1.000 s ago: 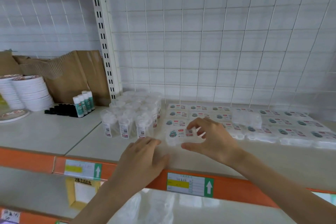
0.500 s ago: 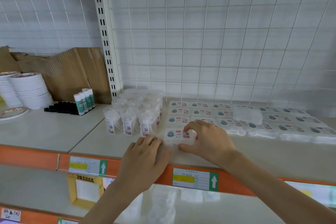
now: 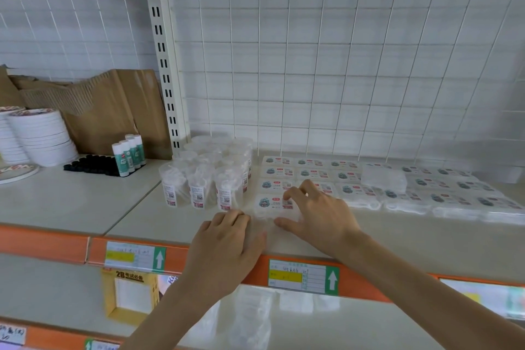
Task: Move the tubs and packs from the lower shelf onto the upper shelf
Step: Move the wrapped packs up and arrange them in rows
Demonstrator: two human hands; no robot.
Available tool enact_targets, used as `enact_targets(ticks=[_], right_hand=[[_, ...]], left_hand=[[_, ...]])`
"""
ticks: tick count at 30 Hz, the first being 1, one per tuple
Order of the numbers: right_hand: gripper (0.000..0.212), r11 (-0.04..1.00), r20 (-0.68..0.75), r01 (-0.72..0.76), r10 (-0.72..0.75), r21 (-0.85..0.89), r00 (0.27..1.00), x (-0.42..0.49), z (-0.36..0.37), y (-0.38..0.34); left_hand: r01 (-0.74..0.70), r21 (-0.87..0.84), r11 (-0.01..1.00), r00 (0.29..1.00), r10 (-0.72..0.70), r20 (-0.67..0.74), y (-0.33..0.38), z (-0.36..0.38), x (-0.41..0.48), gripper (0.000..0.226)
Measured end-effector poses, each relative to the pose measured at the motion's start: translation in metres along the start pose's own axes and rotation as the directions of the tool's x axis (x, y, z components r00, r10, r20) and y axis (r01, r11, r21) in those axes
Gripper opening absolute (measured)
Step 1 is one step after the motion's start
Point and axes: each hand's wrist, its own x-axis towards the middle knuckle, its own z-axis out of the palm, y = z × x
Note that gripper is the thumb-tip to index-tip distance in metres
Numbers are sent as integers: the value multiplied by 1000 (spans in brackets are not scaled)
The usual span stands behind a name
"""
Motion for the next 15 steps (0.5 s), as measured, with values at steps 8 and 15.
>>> enact_targets(ticks=[8,15], right_hand=[[63,1000,-30,-3,3,18,1000,0,4,3],[46,983,-236,0,44,182,971,-9,-21,40]], left_hand=[[114,-173,978,991,-125,-56,5,-7,-3,73],[54,-241,969,966,-112,-233,14,-25,5,38]])
